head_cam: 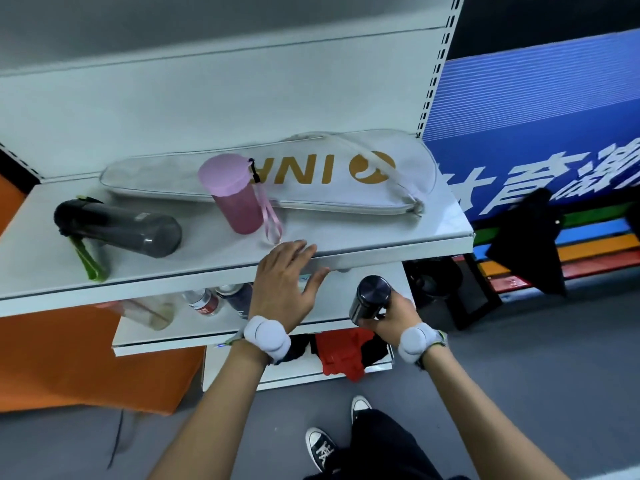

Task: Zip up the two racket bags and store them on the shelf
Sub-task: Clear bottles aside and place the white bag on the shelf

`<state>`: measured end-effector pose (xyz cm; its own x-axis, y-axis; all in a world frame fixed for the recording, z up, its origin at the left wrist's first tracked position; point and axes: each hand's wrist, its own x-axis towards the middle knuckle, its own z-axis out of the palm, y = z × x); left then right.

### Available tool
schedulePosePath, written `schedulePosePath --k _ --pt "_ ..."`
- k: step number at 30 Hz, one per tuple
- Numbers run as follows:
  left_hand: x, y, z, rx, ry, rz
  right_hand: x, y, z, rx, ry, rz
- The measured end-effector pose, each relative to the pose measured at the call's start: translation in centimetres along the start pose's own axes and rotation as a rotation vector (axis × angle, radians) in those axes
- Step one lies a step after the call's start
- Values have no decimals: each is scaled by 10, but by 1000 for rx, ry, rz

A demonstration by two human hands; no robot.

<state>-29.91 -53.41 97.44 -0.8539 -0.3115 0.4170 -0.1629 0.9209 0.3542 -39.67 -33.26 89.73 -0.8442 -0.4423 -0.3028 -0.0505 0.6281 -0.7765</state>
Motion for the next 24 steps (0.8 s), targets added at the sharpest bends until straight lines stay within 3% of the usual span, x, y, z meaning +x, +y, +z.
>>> schedulePosePath --k 8,24 --pt "-1 -7 28 43 256 -34 51 38 23 -46 92 117" --pt "3 5 32 8 291 -123 98 61 39 21 45 249"
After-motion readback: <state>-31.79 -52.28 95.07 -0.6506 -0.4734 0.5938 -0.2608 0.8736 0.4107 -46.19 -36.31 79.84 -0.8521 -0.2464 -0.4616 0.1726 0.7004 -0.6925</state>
